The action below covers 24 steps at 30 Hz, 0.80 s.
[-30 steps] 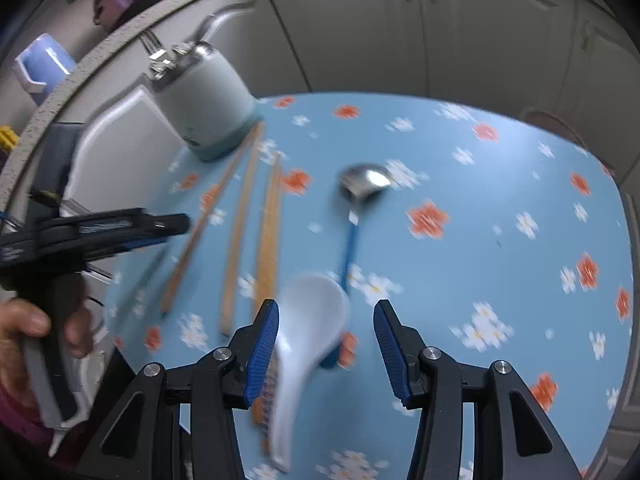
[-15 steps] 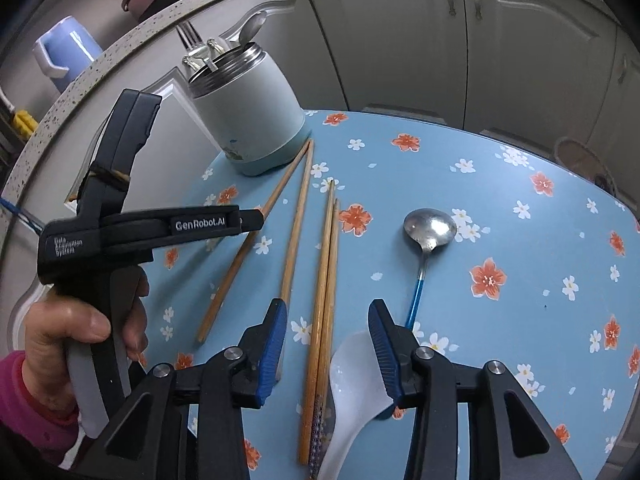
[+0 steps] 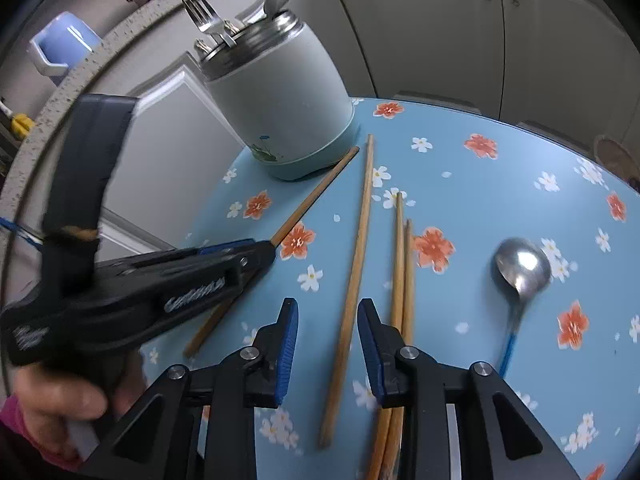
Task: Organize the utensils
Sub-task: 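Grasp a single wooden chopstick with the left tool while the right tool grasps a chopstick pair, then lift the wooden chopsticks off the table with both tools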
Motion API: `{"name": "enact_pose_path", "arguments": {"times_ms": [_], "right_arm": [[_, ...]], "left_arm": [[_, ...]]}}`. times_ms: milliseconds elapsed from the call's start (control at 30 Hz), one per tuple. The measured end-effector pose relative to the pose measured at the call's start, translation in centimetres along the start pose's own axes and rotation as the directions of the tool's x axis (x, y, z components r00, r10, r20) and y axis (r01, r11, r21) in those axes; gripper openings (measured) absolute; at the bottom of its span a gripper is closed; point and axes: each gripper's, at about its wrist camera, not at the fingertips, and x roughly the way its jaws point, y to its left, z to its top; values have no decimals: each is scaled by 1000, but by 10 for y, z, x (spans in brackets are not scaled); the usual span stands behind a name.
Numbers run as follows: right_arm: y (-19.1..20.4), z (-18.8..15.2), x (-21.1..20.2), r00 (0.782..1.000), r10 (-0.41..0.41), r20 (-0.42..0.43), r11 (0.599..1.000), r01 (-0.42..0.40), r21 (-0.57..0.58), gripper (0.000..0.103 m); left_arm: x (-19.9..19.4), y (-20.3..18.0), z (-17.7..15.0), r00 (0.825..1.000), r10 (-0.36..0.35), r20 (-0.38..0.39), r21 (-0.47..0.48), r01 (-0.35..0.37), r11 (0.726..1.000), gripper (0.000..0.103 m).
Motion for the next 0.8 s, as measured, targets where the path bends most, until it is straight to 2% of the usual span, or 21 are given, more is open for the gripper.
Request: {"name": "enact_pose_path", "arguments": {"times_ms": [200, 367, 467, 533, 600, 667, 733, 800], "right_arm": [[-3, 16, 18, 999, -31, -24, 1000, 31, 1, 29], [-4, 29, 29, 997, -67, -42, 998, 66, -20, 25], [-1, 36, 33, 993, -115, -40, 993, 113, -40, 20], [1, 36, 35, 988, -149, -33, 987, 147, -70, 10], [1, 34, 33, 985, -168, -29, 983, 165, -85, 7], [2, 30, 32, 984, -175, -27, 981, 172, -86, 6], [-4, 25, 28, 987, -158, -25, 986, 156, -62, 6], [-12, 18, 23, 993, -119, -24, 993, 119, -23, 6]], "left_arm": [[-5, 23, 4, 1000, -15, -16, 12, 15, 1000, 10], [-6, 22, 6, 1000, -6, -19, 18, 6, 1000, 12], [-3, 12, 8, 1000, 4, -15, 23, -4, 1000, 17], [-3, 8, 11, 1000, 8, -13, 28, -8, 1000, 21], [-2, 3, 12, 1000, 25, -13, 49, -24, 999, 21], [-1, -4, 11, 999, 35, -6, 81, -34, 996, 18], [0, -11, 10, 999, 32, 2, 107, -32, 994, 9], [-1, -14, 7, 1000, 5, 1, 114, -5, 993, 8]]}}
